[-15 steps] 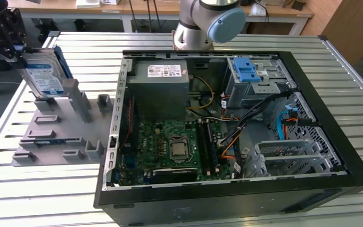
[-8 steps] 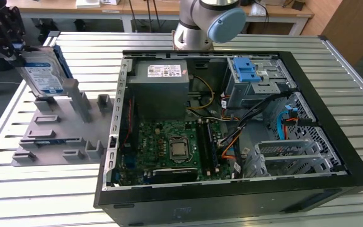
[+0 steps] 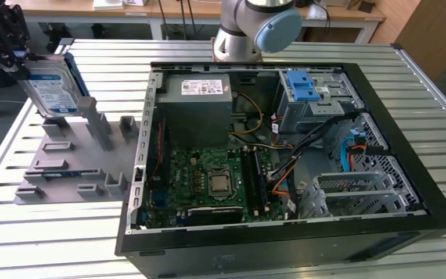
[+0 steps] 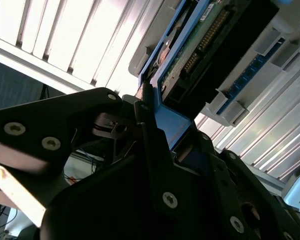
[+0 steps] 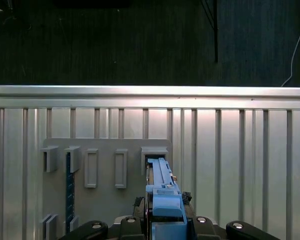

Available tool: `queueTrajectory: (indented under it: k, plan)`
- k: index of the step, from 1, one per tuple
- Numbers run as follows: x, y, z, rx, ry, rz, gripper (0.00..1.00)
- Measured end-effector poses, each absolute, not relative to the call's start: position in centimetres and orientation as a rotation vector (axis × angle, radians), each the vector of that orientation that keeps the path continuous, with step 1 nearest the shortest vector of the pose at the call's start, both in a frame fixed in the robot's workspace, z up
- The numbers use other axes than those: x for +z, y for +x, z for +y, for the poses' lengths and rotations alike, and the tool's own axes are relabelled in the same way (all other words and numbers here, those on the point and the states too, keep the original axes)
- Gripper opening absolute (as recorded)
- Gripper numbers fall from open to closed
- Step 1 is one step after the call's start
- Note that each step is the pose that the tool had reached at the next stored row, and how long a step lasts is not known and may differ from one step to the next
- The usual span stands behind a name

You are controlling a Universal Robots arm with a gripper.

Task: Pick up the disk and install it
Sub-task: 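Pick up the disk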

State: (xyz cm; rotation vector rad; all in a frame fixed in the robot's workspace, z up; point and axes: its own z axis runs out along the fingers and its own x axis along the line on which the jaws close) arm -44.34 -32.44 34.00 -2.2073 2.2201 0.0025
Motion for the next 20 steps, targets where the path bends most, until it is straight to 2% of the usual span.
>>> queueTrajectory:
  k: [20]
  plan:
    - [35.2, -44.3, -32.4, 0.002, -2.207, 2.22, 0.36]
